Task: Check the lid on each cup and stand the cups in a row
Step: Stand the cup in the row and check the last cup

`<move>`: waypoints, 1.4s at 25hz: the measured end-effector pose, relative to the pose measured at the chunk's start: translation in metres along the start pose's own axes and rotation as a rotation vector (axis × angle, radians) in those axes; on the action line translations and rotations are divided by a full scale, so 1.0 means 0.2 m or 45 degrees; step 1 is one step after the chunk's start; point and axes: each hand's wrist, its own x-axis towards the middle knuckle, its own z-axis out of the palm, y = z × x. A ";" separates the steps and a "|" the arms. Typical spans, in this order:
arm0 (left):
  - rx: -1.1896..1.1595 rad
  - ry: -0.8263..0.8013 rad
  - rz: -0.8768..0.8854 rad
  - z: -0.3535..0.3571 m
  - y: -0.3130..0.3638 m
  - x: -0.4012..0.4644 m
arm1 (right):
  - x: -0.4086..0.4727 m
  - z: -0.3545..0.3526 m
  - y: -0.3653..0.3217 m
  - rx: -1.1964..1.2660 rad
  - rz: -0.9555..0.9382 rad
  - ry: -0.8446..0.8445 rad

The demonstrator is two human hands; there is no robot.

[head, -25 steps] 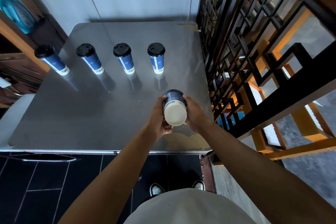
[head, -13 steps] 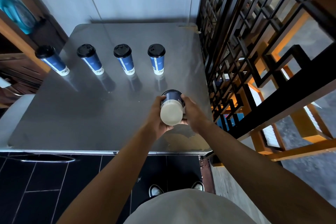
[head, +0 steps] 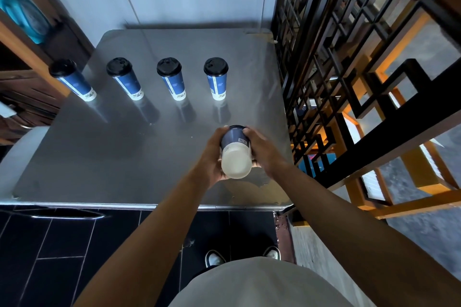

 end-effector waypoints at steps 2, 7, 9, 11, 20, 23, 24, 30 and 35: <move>-0.076 -0.028 0.057 0.01 0.00 0.01 | 0.00 0.01 -0.01 -0.056 -0.061 -0.016; -0.023 0.154 0.112 -0.02 -0.04 0.03 | -0.03 0.04 0.00 0.238 0.086 -0.007; 0.074 0.233 0.110 -0.01 -0.05 0.04 | -0.03 0.03 0.01 0.288 0.089 0.002; 0.121 0.249 0.108 -0.01 -0.06 0.04 | -0.04 0.03 0.00 0.292 0.080 0.008; 0.122 0.127 0.079 -0.07 0.02 0.03 | -0.04 0.01 -0.02 0.023 -0.044 0.009; 0.198 0.082 0.097 -0.06 0.02 0.03 | -0.04 0.02 -0.02 -0.022 -0.073 0.002; 0.209 0.116 0.115 -0.05 0.02 0.03 | -0.04 0.02 -0.02 0.020 -0.022 0.025; 0.178 0.218 0.149 -0.04 -0.02 0.05 | -0.04 0.03 -0.02 0.172 0.136 0.066; 0.210 0.247 0.137 -0.02 -0.02 0.06 | -0.03 0.03 -0.02 0.192 0.138 0.085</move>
